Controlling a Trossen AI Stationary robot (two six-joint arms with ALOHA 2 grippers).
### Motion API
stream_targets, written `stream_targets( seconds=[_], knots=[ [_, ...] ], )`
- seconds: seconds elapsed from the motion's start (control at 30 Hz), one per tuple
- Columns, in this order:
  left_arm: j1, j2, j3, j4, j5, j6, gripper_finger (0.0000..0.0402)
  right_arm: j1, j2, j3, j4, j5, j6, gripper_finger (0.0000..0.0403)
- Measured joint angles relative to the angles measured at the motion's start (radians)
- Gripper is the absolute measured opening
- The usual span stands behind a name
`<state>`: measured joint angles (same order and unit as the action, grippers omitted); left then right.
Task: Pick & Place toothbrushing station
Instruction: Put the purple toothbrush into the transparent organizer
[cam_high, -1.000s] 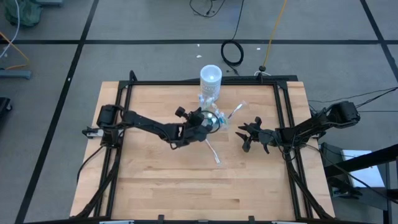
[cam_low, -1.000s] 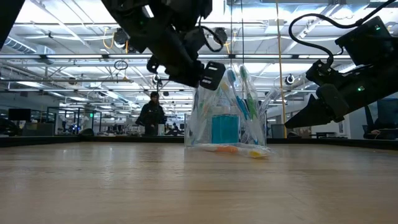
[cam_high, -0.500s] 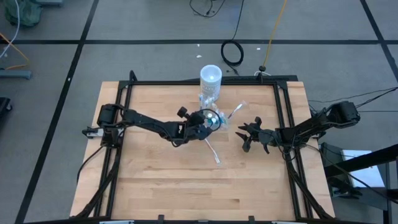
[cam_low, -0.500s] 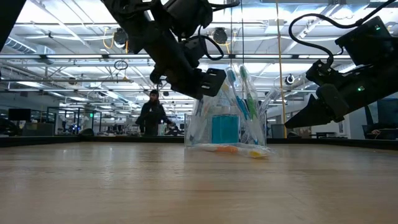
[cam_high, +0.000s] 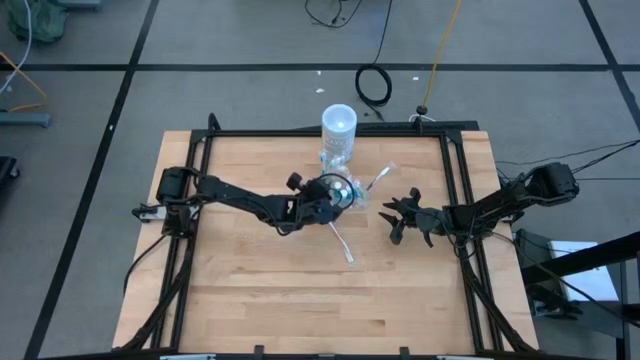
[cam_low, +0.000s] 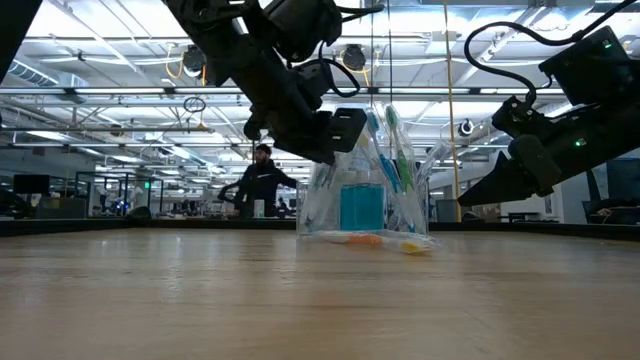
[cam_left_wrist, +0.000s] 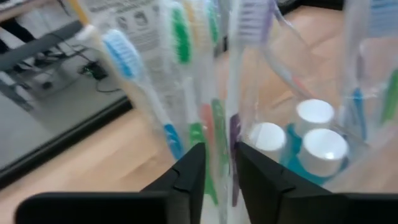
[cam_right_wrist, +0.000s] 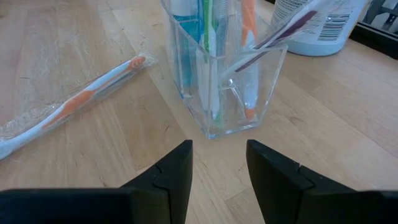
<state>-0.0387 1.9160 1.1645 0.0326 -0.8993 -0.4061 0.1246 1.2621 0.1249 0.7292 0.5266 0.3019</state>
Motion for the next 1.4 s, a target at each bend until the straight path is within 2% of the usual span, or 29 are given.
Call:
stream_targets(
  seconds=[0.13, 0.33, 0.6, 0.73, 0.97, 1.2, 1.27, 1.4],
  knots=[
    [0.0, 0.0, 0.0, -0.001, 0.044, 0.005, 0.0128, 0.0, 0.0, 0.0, 0.0, 0.0, 0.0, 0.0141],
    [-0.013, -0.004, 0.0, -0.013, 0.005, 0.032, 0.0161, 0.0, 0.0, 0.0, 0.0, 0.0, 0.006, 0.0141],
    [-0.04, -0.114, 0.0, -0.095, 0.002, 0.018, 0.017, 0.0, 0.0, 0.0, 0.005, -0.005, 0.045, 0.0141],
    [-0.068, -0.175, 0.0, -0.119, 0.011, 0.015, 0.017, 0.0, 0.0, 0.0, 0.029, -0.005, 0.161, 0.0142],
    [-0.104, -0.204, 0.0, -0.08, 0.154, 0.154, 0.017, 0.001, 0.0, 0.0, 0.13, -0.009, 0.218, 0.0142],
    [-0.063, -0.205, 0.0, -0.055, 0.161, 0.271, 0.017, 0.001, 0.0, 0.0, 0.227, -0.007, 0.169, 0.0142],
    [-0.036, -0.205, 0.0, -0.057, 0.232, 0.343, 0.0171, 0.001, 0.0, 0.0, 0.244, -0.008, 0.152, 0.0142],
    [0.041, -0.201, 0.0, -0.039, 0.377, 0.348, 0.0171, 0.001, 0.0, 0.0, 0.237, -0.007, 0.153, 0.0142]
  ],
)
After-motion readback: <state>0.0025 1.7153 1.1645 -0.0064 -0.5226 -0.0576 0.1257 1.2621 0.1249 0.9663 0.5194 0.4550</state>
